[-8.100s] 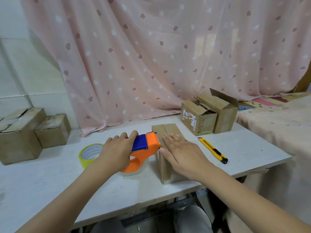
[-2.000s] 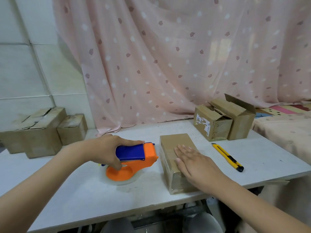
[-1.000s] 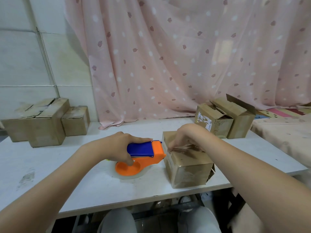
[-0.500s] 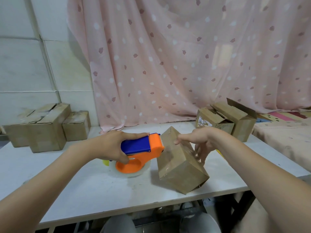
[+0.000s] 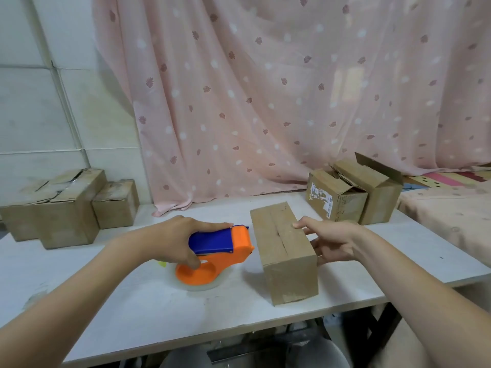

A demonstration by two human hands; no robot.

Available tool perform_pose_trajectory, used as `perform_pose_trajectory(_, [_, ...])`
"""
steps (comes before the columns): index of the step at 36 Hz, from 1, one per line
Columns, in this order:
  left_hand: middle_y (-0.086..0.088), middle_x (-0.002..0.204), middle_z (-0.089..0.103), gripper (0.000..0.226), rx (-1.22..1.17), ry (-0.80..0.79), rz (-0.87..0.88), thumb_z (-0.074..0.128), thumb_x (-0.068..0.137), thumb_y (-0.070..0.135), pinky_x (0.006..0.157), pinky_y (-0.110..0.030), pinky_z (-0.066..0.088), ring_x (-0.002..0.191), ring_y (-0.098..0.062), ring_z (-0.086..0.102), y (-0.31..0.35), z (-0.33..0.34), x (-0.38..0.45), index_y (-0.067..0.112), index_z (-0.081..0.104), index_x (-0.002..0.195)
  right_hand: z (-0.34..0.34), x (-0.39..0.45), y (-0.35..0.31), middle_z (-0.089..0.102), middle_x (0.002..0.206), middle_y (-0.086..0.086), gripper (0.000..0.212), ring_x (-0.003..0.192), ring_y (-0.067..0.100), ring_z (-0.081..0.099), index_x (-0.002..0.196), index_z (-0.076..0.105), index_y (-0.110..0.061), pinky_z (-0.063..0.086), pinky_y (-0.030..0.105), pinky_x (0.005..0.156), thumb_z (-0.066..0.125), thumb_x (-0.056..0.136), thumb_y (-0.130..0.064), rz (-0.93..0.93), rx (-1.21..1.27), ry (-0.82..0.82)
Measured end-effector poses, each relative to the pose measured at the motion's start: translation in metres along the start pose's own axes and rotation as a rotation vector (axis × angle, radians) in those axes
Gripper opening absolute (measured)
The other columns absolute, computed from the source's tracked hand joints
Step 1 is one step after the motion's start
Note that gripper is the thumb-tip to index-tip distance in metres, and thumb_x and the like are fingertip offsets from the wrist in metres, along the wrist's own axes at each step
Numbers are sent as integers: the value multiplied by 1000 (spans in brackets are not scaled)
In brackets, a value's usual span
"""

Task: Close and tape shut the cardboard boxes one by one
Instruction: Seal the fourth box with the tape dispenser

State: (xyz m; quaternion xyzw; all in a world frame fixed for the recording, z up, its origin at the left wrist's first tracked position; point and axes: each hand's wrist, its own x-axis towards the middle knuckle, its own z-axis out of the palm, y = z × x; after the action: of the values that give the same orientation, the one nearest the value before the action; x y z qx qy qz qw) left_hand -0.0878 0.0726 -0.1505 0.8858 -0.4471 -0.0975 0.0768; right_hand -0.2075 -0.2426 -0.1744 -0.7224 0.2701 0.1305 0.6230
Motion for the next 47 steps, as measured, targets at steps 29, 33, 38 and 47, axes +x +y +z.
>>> perform_pose_trajectory(29, [11, 79, 57, 91, -48, 75, 0, 72, 72, 33, 56, -18, 38, 66, -8, 52, 15, 20, 23, 73, 23, 137, 51, -33, -5, 40, 154, 6, 46, 145, 23, 34, 147, 42, -12, 29, 40, 118, 30, 108, -34, -619, -1249, 191])
perform_pose_trajectory(33, [12, 77, 54, 91, -37, 56, -11, 73, 75, 29, 53, -15, 37, 65, -9, 53, 18, 17, 21, 68, 25, 141, 54, -37, 13, 10, 167, -3, 59, 153, 9, 4, 160, 15, -17, -10, 10, 112, 20, 108, -44, -653, -1285, 219])
perform_pose_trajectory(38, [10, 85, 55, 94, -69, 44, -42, 73, 75, 25, 52, -19, 42, 67, -11, 54, 13, 17, 15, 68, 22, 142, 57, -32, 29, 9, 167, -7, 69, 153, 8, 3, 161, 12, -22, -3, 19, 117, 2, 100, -52, -687, -1294, 345])
perform_pose_trajectory(47, [11, 88, 57, 96, -106, 51, -53, 73, 74, 23, 52, -21, 53, 61, -11, 56, 4, 11, 4, 75, 21, 137, 60, -33, 28, 14, 166, -9, 85, 153, 8, 9, 160, 16, -25, 12, 27, 123, -10, 87, -60, -661, -1263, 351])
